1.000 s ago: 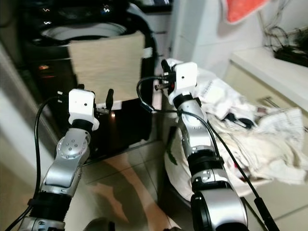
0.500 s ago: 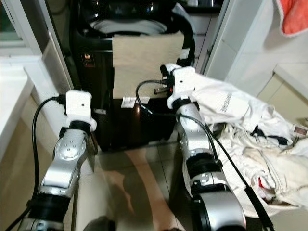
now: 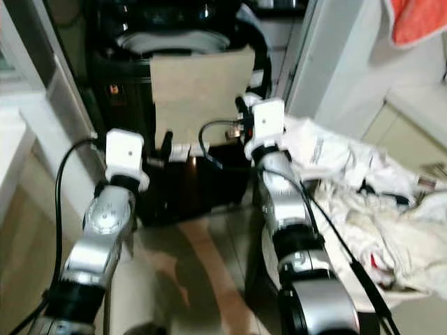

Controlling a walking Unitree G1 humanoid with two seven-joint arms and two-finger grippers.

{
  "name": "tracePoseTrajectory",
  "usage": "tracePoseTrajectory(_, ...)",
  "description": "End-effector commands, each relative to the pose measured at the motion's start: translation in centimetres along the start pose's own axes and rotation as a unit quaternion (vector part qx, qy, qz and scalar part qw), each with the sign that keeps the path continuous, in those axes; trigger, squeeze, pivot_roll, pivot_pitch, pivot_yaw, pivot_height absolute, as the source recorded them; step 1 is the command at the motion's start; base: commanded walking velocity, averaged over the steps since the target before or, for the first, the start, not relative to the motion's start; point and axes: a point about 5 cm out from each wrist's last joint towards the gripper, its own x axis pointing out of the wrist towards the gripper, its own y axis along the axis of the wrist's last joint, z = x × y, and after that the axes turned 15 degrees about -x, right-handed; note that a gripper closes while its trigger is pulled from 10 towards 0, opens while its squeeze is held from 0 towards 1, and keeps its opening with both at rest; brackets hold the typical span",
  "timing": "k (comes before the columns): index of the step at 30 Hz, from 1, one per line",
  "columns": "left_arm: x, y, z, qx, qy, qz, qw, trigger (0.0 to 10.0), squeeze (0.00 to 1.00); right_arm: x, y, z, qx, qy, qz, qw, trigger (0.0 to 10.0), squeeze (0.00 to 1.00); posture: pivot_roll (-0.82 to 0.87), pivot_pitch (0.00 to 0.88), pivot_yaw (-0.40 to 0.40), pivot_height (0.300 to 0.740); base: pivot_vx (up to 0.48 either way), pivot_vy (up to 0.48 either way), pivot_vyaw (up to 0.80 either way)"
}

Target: Clothes washing

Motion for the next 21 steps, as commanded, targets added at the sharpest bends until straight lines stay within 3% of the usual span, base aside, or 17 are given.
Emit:
tracePoseTrajectory(1,0.17,0.50,0.27,-0.001,-0.007,0.011,1.000,10.0,0.00,0.00,0.43,0.03,-0.008,-0.004,0.015,1.000,0.0,0.00,-0.03,0.000,-0.032,0.740,0.431,0.000,0.00)
tracePoseTrajectory(5,0.18,0.41,0.26,0.004,-0.005,0.008,1.000,10.0,0.00,-0.01,0.29,-0.15,-0.008,-0.001,0.010,1.000,0.0,0.00,-0.03,0.000,-0.032,0.740,0.383,0.000,0.56)
tracePoseTrajectory(12,0.14,0.30,0.17,0.008,0.004,0.006,1.000,10.0,0.00,0.04,0.11,-0.36,-0.012,0.002,0.004,1.000,0.0,0.00,-0.03,0.000,-0.035,0.740,0.000,0.000,0.00)
tracePoseTrajectory(21,0.05,0.26,0.20,0.008,0.004,0.005,1.000,10.0,0.00,-0.11,-0.22,-0.56,-0.012,0.005,-0.005,1.000,0.0,0.00,-0.03,0.000,-0.034,0.740,0.000,0.000,0.68)
